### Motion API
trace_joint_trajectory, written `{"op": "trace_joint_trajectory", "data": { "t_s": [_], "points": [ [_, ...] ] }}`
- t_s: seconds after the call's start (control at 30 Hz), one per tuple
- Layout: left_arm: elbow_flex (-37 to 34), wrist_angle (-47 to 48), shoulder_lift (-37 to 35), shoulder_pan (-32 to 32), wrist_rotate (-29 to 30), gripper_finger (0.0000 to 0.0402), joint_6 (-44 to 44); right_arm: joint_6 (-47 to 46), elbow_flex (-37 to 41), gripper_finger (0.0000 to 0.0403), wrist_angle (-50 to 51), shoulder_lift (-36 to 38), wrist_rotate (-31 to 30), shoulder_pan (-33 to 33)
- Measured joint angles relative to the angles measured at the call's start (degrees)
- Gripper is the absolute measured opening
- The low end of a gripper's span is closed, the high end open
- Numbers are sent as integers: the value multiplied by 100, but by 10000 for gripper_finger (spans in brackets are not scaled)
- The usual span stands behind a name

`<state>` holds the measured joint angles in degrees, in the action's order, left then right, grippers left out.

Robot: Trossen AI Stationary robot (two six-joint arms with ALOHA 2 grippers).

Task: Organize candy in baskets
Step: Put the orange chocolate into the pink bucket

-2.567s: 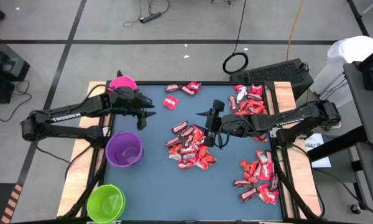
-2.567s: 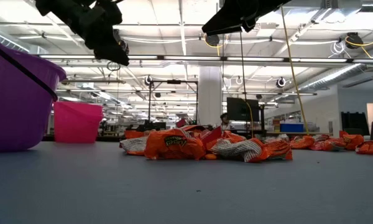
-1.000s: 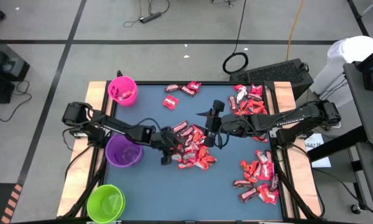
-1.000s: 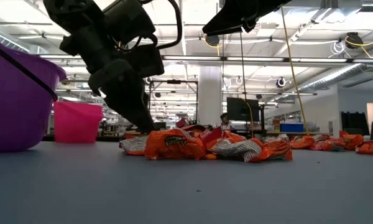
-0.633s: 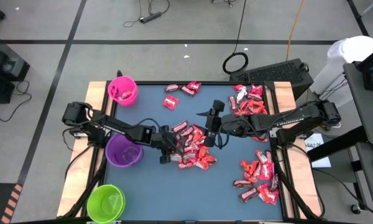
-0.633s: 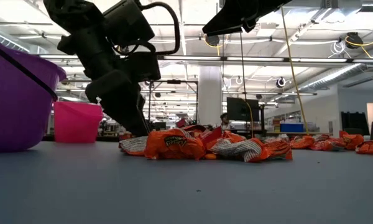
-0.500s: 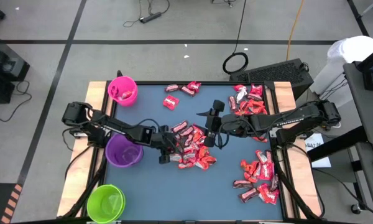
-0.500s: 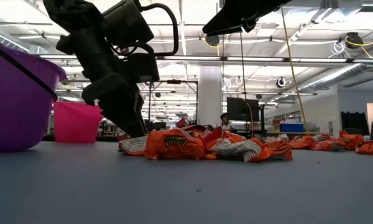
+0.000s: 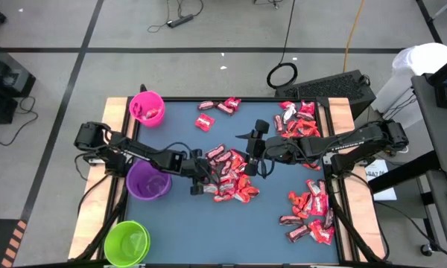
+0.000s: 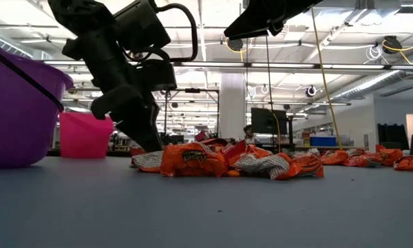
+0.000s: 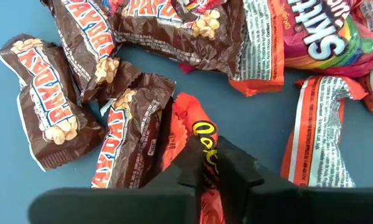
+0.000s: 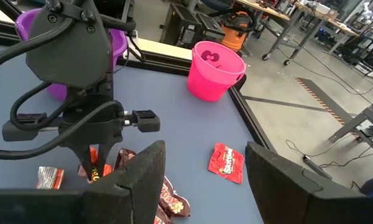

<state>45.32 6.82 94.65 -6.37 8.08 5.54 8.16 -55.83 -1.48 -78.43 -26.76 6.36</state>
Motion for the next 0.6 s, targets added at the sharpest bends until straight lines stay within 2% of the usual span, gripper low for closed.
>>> {"op": "trace_joint_trajectory", "data": {
  "t_s": [0.37, 0.6],
  "points": [
    [195, 537, -672, -9, 11, 33, -46, 0, 0, 210, -1, 0, 1, -1],
    [195, 1161, -1626, -9, 585, 33, -50, 0, 0, 210, -2, 0, 2, 1]
  ]
}}
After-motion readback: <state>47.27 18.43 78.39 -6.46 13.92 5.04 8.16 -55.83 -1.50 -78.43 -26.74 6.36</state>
